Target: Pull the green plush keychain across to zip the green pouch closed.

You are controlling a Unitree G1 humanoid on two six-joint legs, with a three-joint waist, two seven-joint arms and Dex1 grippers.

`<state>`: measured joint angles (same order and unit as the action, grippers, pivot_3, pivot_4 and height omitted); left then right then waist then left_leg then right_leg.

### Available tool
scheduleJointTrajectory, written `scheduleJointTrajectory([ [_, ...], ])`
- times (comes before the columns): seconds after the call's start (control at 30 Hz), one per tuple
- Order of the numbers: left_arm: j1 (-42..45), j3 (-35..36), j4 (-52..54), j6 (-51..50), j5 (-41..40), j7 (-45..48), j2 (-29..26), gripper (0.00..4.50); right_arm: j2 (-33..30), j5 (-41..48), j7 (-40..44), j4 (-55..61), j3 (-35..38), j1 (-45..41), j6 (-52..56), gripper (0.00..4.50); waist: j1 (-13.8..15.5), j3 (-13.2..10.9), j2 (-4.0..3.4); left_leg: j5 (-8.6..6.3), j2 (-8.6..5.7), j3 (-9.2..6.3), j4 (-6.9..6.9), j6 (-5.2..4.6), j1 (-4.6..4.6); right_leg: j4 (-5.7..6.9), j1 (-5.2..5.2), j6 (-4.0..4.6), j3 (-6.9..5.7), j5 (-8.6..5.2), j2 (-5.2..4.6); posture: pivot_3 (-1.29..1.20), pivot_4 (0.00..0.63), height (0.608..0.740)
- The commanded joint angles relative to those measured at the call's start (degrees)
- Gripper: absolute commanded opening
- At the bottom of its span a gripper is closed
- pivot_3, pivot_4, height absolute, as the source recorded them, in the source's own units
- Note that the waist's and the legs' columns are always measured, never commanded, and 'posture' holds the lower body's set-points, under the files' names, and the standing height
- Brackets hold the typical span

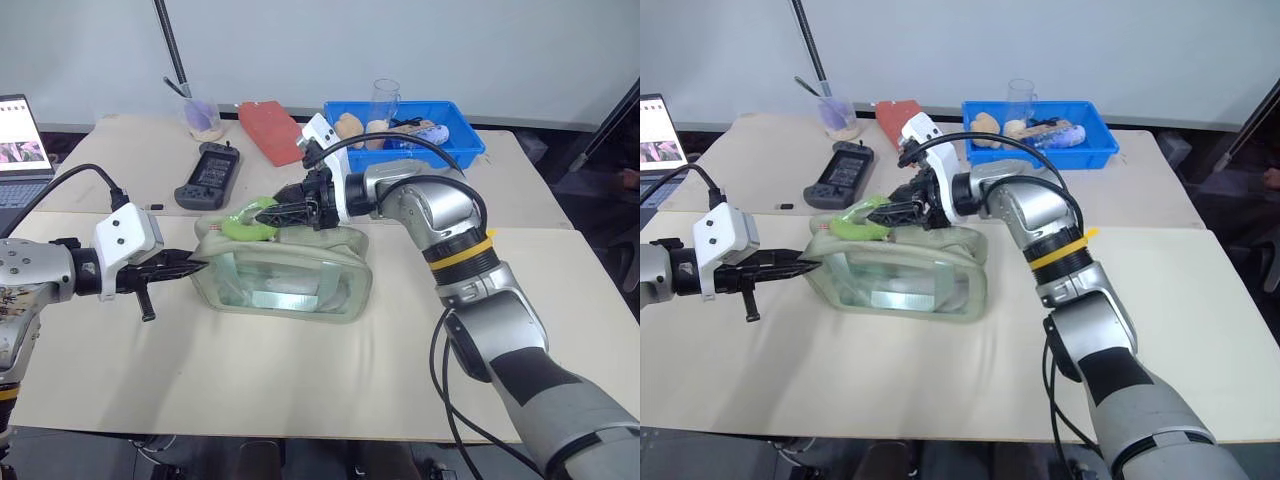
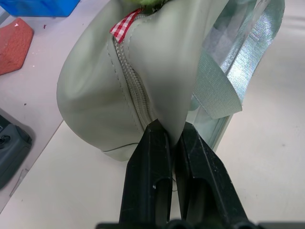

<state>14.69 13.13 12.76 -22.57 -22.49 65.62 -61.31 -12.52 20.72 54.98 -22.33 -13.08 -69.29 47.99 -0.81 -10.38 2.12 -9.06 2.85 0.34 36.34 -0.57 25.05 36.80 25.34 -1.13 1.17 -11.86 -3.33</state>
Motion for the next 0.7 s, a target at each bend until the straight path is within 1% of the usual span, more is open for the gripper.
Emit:
scheduleJointTrajectory([
  [0.03, 0.72, -0.93, -0.11, 0.73, 0.50, 0.34, -0.28, 0.00, -1.11, 1.08, -0.14, 4.17, 2.00, -0.01, 1.38, 1.56, 0.02, 0.00, 0.00, 0.00, 0.00, 0.00, 0.00, 0.00, 0.00, 0.00, 0.00, 0.00, 0.00, 0.00, 0.00, 0.00, 0.150, 0.740],
  [0.13, 1.75, -1.80, -1.24, 1.32, 0.91, 0.58, -0.14, 0.00, -1.96, 2.40, -0.47, 7.06, 2.99, 0.76, 3.63, 0.55, 0.06, 0.00, 0.00, 0.00, 0.00, 0.00, 0.00, 0.00, 0.00, 0.00, 0.00, 0.00, -0.01, 0.00, 0.00, 0.00, 0.150, 0.740],
  [0.17, 2.11, -2.12, -1.58, 1.52, 1.05, 0.61, -0.03, 0.00, -2.38, 2.80, -0.67, 8.27, 3.39, 1.13, 4.43, 0.24, 0.07, 0.00, 0.00, 0.00, 0.00, 0.00, 0.00, 0.00, 0.00, 0.00, 0.00, 0.00, -0.01, 0.00, 0.00, 0.00, 0.150, 0.740],
  [0.2, 2.52, -2.51, -1.97, 1.73, 1.21, 0.61, 0.13, 0.00, -2.93, 3.23, -1.07, 9.56, 4.07, 1.52, 5.36, 0.03, 0.06, 0.00, 0.00, 0.00, 0.00, 0.00, 0.00, 0.00, 0.00, 0.00, 0.00, 0.00, -0.01, 0.00, 0.00, 0.00, 0.150, 0.740],
  [0.3, 3.22, -3.30, -2.73, 2.23, 1.52, 0.67, 0.43, 0.00, -5.32, 4.60, -2.56, 13.11, 6.82, 2.52, 8.25, 0.03, 0.19, 0.00, 0.00, 0.00, 0.00, 0.00, 0.00, 0.00, 0.00, -0.01, -0.01, -0.01, -0.03, 0.00, -0.01, 0.00, 0.150, 0.740],
  [0.5, 2.84, -3.31, -3.91, 3.02, 1.86, 1.00, 0.13, 0.00, -12.79, 5.33, -9.33, 19.31, 14.74, 4.83, 12.90, 0.03, 0.31, 0.00, 0.00, 0.00, -0.01, 0.00, 0.00, 0.00, 0.01, -0.03, -0.01, -0.01, -0.03, -0.01, -0.03, 0.00, 0.150, 0.740],
  [0.63, 2.49, -3.41, -4.81, 3.64, 2.09, 1.23, -0.14, 0.00, -18.49, 5.33, -12.48, 21.96, 18.27, 8.06, 14.97, 0.03, 0.40, 0.00, 0.00, 0.00, -0.01, 0.01, 0.00, 0.00, 0.00, -0.06, -0.03, 0.00, -0.02, -0.01, -0.05, 0.00, 0.150, 0.740],
  [0.7, 2.66, -3.70, -5.59, 4.19, 2.36, 1.35, -0.15, 0.00, -21.69, 4.98, -13.67, 23.14, 19.95, 11.18, 15.40, 0.03, 0.20, 0.00, 0.01, 0.00, -0.02, 0.03, 0.00, 0.00, 0.00, -0.08, -0.03, 0.00, -0.02, -0.01, -0.06, 0.00, 0.150, 0.740],
])
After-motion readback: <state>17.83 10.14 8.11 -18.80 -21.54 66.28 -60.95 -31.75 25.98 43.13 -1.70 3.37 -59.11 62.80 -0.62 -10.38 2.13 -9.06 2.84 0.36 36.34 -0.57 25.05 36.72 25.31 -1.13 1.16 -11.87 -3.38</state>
